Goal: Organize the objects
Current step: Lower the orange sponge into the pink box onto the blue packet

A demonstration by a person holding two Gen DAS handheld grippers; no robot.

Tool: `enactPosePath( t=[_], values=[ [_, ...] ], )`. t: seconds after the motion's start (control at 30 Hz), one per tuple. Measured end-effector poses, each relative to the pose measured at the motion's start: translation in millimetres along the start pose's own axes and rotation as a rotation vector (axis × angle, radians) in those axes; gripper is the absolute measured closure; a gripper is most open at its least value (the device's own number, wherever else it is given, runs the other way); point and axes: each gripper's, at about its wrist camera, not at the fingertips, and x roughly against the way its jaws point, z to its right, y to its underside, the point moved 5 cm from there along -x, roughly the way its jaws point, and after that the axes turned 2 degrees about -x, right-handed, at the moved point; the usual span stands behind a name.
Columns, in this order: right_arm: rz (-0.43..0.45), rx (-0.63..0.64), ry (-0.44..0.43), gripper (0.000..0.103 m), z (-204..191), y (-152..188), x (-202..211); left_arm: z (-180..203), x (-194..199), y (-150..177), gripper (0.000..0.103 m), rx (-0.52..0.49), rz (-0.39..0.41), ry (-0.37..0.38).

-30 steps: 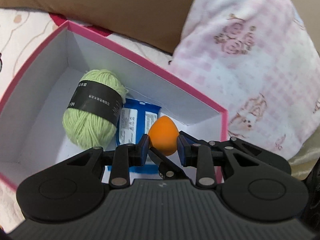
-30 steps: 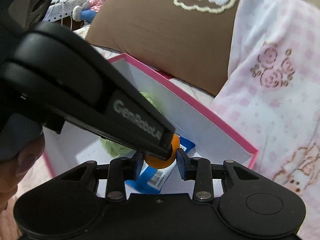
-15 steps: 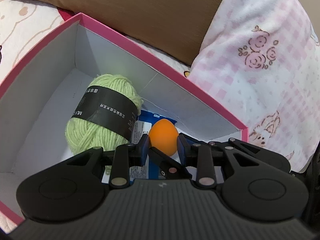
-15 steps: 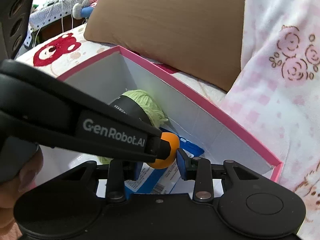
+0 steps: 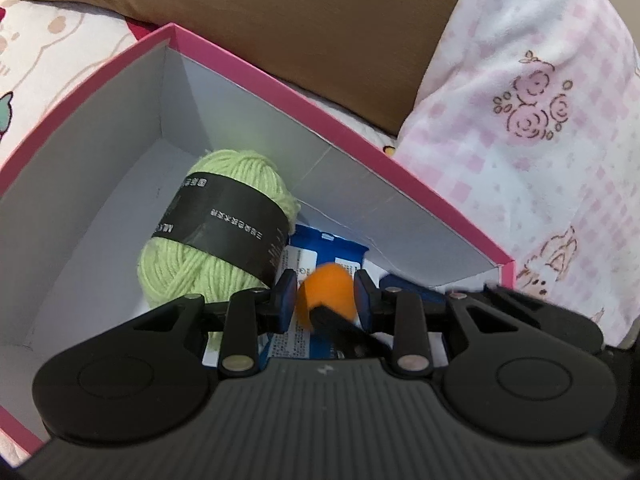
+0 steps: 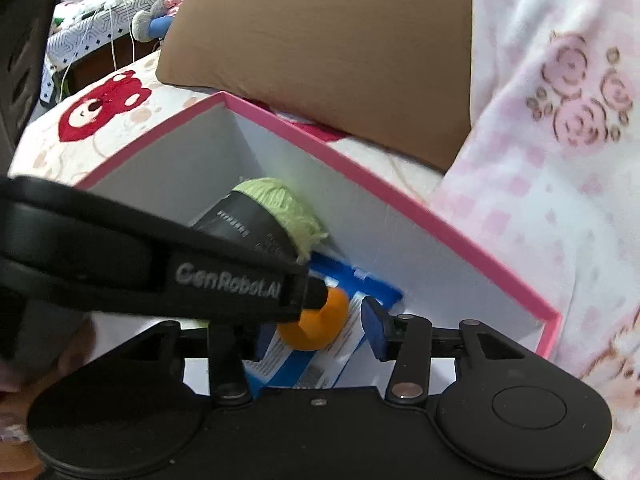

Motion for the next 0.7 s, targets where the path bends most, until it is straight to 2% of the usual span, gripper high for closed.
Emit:
enactPosePath(
  t=[0.2,0.37,0.7],
  values=[
    [0.009,0.032,0.012,0.052,-11.6,17.9,10.3,5.0,3.6,5.3,0.074,-0.007,0.009,-0.020],
    [0.010,0.018,0.026,0.052,-7.6,18.1,13.2,7.7,13.4,4.3,0.074,-0.024,0.026,-0.022],
    [0.054,-0.044,0.028,0.052,-2.9,27.0,41.0,18.4,28.9,12.0,0.062,-0.030,-0.019,-0.066]
  ],
)
